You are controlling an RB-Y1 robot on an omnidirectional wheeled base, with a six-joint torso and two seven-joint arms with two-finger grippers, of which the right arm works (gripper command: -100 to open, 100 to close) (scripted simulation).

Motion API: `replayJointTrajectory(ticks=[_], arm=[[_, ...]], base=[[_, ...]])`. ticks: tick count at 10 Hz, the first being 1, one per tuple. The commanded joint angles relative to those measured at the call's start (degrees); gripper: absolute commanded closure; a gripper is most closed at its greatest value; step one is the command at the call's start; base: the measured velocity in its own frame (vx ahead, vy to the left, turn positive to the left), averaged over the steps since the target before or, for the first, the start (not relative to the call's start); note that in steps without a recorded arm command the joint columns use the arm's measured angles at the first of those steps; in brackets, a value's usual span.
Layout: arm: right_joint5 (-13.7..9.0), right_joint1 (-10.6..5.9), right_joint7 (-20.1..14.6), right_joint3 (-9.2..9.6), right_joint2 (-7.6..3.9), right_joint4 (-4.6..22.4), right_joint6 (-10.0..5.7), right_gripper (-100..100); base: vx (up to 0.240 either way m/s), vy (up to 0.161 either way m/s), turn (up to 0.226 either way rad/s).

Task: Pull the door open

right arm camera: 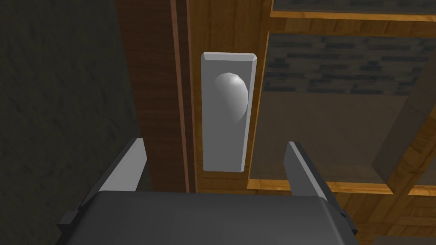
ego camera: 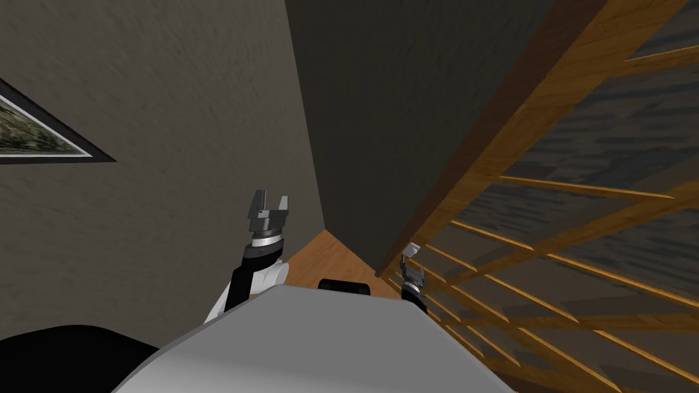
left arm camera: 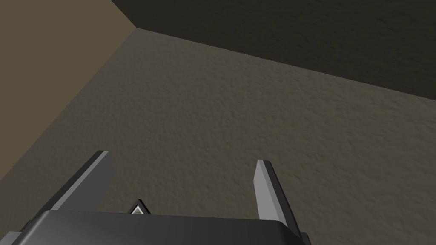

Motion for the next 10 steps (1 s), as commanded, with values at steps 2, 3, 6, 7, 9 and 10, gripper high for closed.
replayJointTrajectory(ticks=[2,3,6,7,9,10], arm=[[0.0,0.63,-2.8,0.03,-2.0,1.2,-0.49,-100],[0.0,0.93,-4.8,0.06,-3.33,2.3,-0.92,-100],[0.0,1.59,-9.0,0.13,-6.19,4.5,-1.84,-100],[0.0,1.68,-9.6,0.14,-6.6,4.8,-1.98,-100],[0.1,2.09,-9.9,0.49,-6.51,5.2,-2.07,-100],[0.1,2.09,-9.9,0.49,-6.51,5.2,-2.07,100]], base=[[0.115,-0.007,0.015],[0.135,-0.001,0.026],[0.154,-0.001,0.021],[0.151,-0.016,0.007],[0.07,0.001,-0.017],[-0.018,0.013,0.017]])
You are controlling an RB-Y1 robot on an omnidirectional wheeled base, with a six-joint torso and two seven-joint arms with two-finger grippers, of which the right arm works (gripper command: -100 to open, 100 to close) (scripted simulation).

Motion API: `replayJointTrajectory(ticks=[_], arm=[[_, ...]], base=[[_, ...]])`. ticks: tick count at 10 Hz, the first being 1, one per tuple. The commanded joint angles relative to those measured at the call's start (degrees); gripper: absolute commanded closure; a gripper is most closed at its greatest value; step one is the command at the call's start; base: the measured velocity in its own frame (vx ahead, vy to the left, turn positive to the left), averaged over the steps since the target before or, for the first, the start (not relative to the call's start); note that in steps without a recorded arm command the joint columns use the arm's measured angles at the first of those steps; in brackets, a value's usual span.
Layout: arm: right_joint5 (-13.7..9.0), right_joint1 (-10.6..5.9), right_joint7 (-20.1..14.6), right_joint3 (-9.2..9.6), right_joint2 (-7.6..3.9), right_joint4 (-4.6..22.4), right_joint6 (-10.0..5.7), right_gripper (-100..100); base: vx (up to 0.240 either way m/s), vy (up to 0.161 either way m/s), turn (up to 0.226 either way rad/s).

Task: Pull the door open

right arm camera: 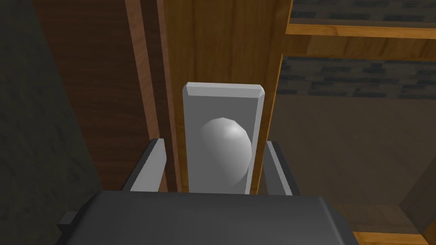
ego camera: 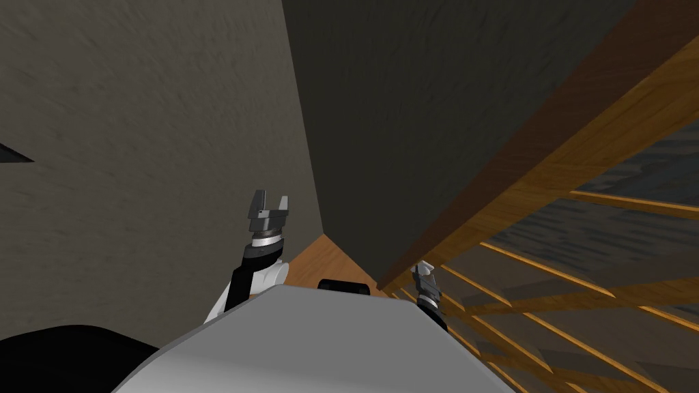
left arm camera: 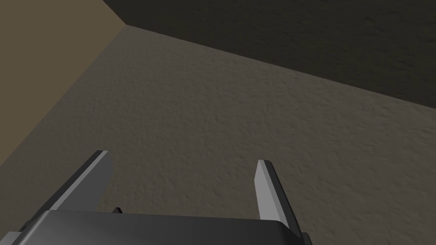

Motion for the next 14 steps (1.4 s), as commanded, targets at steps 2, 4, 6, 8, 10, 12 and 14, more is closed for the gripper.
replayJointTrajectory(ticks=[2,4,6,8,10,12,14], arm=[[-0.1,-0.11,0.1,-0.12,-0.1,0.0,0.06,100],[-0.1,-0.11,0.1,-0.12,-0.1,0.0,0.06,100],[0.6,0.31,-0.6,1.01,-0.62,-0.6,-0.2,100],[1.2,0.64,-1.1,1.95,-1.1,-1.1,-0.35,100],[2.0,1.14,-2.0,3.36,-1.82,-1.9,-0.58,100],[2.8,1.62,-2.8,4.73,-2.52,-2.7,-0.79,100],[3.6,2.1,-3.7,6.09,-3.22,-3.4,-1.01,100]], base=[[-0.012,-0.006,0.0],[0.0,0.0,0.0],[-0.056,-0.003,0.027],[-0.199,0.006,0.065],[-0.194,0.026,0.05],[-0.197,0.021,0.051],[-0.221,0.017,0.059]])
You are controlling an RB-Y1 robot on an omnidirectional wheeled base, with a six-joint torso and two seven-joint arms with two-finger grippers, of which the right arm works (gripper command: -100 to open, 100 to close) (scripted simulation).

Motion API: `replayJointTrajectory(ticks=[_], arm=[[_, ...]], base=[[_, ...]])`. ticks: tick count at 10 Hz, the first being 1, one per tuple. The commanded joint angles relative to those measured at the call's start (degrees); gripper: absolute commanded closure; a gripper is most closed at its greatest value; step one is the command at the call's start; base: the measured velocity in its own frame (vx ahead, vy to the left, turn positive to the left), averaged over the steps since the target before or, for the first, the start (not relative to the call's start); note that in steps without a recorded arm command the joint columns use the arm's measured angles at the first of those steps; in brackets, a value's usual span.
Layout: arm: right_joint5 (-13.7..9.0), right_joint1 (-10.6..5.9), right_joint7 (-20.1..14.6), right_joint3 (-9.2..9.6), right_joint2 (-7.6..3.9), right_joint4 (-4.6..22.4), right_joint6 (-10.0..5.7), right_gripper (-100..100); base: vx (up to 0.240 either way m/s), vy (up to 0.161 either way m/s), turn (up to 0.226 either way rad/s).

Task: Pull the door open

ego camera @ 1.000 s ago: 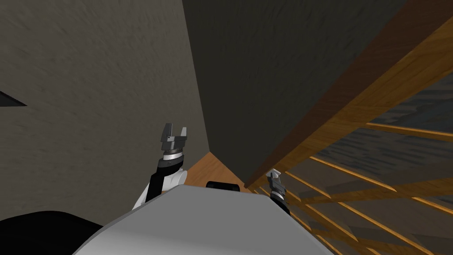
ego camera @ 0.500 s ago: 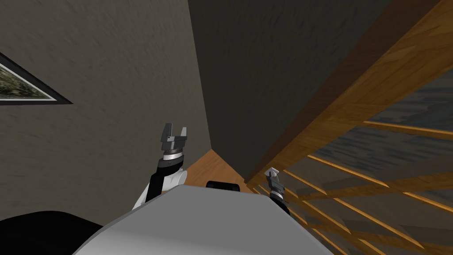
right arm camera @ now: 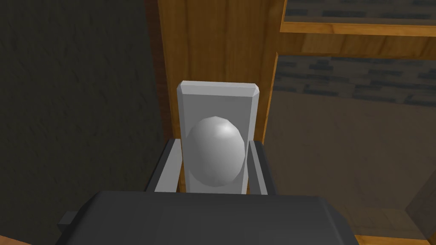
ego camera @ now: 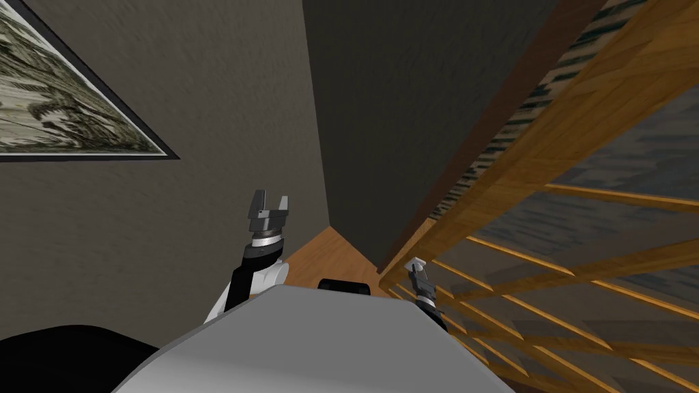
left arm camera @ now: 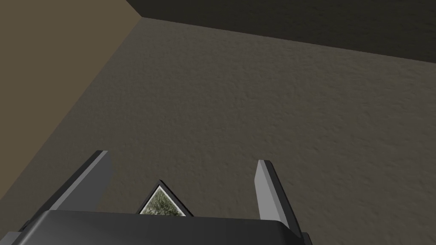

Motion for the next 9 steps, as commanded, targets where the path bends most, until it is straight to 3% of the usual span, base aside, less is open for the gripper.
replayJointTrajectory(ticks=[1,2,7,9], arm=[[0.0,0.0,0.0,0.0,0.0,0.0,0.0,100],[0.9,0.55,-0.7,1.53,-0.41,-0.4,-0.5,100],[3.3,2.01,-2.4,5.41,-1.93,-1.8,-2.33,100],[3.5,1.98,-2.5,5.57,-1.92,-1.7,-2.45,100]], base=[[-0.103,0.004,0.024],[-0.157,-0.015,0.067],[-0.223,-0.015,0.057],[-0.156,-0.003,0.033]])
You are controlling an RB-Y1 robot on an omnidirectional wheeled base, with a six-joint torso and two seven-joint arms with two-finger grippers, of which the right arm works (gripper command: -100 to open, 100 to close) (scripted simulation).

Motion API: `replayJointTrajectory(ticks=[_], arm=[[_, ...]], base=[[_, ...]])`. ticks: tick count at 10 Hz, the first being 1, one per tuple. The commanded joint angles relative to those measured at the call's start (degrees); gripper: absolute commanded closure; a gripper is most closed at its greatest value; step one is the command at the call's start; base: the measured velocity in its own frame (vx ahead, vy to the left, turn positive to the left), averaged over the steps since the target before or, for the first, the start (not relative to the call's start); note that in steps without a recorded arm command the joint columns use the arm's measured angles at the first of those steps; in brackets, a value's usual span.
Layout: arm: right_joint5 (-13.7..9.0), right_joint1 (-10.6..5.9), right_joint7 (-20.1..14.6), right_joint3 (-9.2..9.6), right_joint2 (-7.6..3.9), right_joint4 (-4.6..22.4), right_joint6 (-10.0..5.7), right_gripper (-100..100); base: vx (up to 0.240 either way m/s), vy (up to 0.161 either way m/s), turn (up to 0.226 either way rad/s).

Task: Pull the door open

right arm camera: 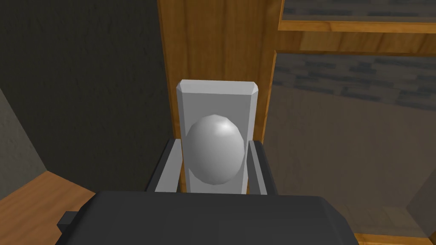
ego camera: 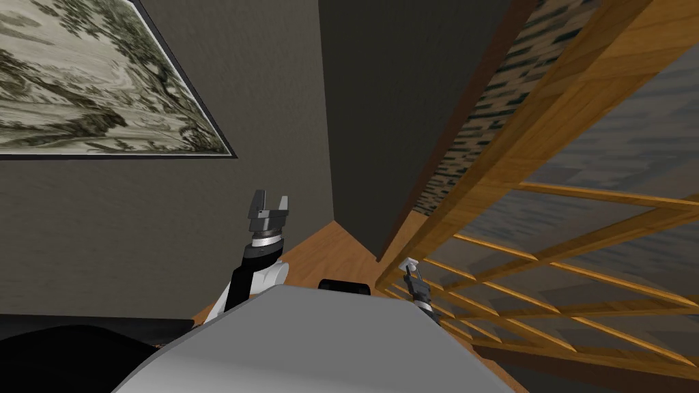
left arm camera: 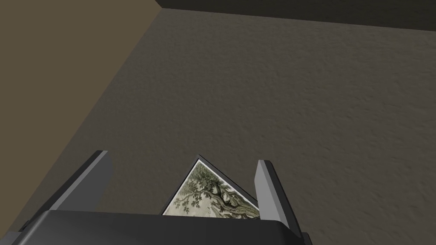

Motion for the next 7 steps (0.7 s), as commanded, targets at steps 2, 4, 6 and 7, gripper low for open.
replayJointTrajectory(ticks=[2,4,6,7], arm=[[1.0,0.66,-1.1,1.69,-1.04,0.0,-1.39,100],[1.7,1.16,-2.0,2.98,-1.83,-0.1,-2.45,100],[2.5,1.72,-3.0,4.43,-2.72,-0.1,-3.64,100],[2.9,1.98,-3.4,5.1,-3.13,-0.1,-4.19,100]], base=[[-0.202,-0.018,0.097],[-0.208,-0.033,0.09],[-0.243,-0.013,0.089],[-0.251,-0.021,0.077]])
